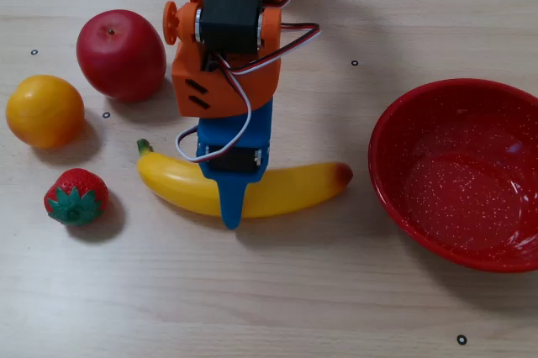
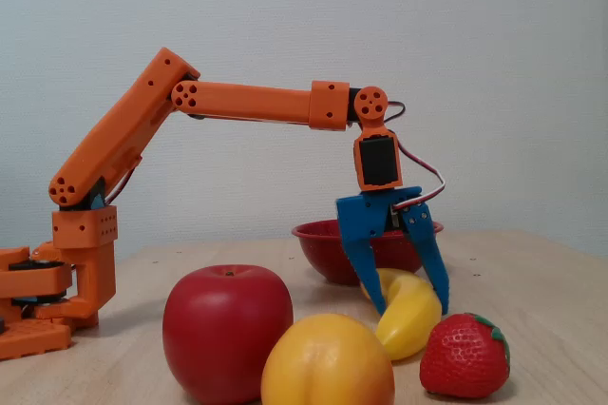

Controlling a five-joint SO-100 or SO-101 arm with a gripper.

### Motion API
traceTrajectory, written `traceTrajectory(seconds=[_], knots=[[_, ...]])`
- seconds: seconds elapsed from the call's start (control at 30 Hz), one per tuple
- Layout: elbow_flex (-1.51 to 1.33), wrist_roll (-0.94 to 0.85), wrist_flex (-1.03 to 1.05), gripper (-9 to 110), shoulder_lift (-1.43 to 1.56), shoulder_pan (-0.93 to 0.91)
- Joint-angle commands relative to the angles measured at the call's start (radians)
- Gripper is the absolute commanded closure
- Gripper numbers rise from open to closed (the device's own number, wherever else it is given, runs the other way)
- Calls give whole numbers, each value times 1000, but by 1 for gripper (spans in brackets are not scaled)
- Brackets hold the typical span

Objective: Put the banana in the red bowl.

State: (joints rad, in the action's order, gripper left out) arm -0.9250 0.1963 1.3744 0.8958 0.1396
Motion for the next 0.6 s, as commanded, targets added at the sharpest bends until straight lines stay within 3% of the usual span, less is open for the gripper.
traceTrajectory(seconds=[0.0, 0.57], knots=[[143, -48, 23, 101, 212, 8], [373, -204, 212, 101, 468, -48]])
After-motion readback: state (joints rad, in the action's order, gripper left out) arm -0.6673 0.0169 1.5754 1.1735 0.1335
